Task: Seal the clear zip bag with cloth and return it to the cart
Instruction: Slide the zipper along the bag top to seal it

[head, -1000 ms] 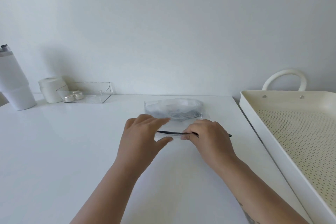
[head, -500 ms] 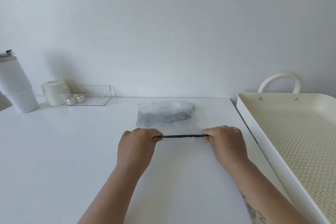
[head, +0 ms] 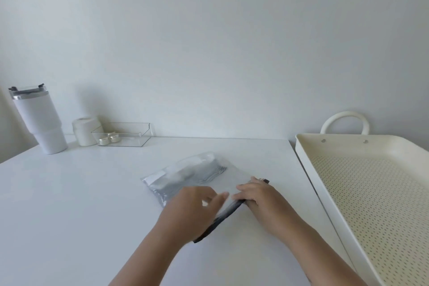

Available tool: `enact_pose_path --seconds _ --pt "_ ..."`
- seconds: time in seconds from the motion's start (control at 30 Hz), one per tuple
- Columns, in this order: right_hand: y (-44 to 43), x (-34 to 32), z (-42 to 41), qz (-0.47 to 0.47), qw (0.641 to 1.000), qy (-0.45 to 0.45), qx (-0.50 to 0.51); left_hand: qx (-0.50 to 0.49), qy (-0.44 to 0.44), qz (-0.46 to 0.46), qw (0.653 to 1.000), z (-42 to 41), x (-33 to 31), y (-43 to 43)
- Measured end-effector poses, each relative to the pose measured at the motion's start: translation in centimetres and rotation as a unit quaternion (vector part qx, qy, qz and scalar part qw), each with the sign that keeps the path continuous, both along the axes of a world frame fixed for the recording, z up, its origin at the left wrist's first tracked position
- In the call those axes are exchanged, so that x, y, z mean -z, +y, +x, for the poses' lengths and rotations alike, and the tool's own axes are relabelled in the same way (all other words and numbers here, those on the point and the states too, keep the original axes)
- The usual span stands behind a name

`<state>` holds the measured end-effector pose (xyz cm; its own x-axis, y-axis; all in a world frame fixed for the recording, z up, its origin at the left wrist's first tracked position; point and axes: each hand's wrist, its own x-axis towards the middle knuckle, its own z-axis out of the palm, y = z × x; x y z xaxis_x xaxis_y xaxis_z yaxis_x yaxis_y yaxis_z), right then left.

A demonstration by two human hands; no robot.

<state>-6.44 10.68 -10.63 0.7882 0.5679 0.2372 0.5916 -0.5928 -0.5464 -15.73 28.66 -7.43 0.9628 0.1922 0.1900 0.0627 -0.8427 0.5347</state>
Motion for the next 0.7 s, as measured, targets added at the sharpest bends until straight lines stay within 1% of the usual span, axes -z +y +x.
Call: enact_pose_path --seconds 0.07,0.1,0.13,0.2,0.27,0.33,0.43,0.5,0.53,0.6,0.63,0.7 --pt "-1.0 0.0 -0.6 0.001 1.000 0.002 -0.024 -0.005 -0.066 0.040 0.997 0.7 -0.2 1.2" --pt "-1.5 0.0 -0.8 -0.026 0.999 -0.014 -0.023 -0.012 -0.084 0.067 0.994 1.1 -0.2 2.0" --pt "-2.0 -0.1 -1.1 -0.066 0.997 -0.029 -0.012 -0.025 -0.079 0.092 0.992 1.4 -0.2 2.8" --pt "-2.9 -0.6 -1.4 -0.147 0.987 -0.044 0.037 -0.042 -0.008 0.126 0.991 1.8 0.2 4.3" --pt "-3.5 -1.6 -1.6 -0.191 0.976 -0.056 0.089 -0.030 0.061 0.126 0.990 1.7 0.5 5.0" --pt "-3.0 -3.1 -1.9 -0.171 0.976 -0.068 0.116 -0.021 0.078 0.126 0.989 1.1 0.8 4.6" --pt "-0.3 -5.3 -2.2 -0.066 0.989 -0.082 0.108 -0.041 0.095 0.188 0.977 -0.1 0.8 2.6" --pt "1.9 -6.0 -2.0 -0.025 0.992 -0.089 0.082 -0.068 0.061 0.224 0.970 -0.3 0.6 1.3" --pt "2.9 -6.0 -1.8 -0.026 0.994 -0.087 0.066 -0.081 0.027 0.225 0.970 -0.1 0.3 1.0" --pt "4.5 -5.4 -1.1 -0.057 0.995 -0.069 0.040 -0.088 -0.016 0.184 0.979 0.6 0.1 0.7" --pt "5.1 -4.9 -0.6 -0.077 0.995 -0.056 0.032 -0.078 -0.016 0.148 0.986 1.1 0.1 0.7" --pt "6.0 -4.0 0.4 -0.104 0.993 -0.043 0.020 -0.048 0.017 0.097 0.994 2.2 0.5 0.5"
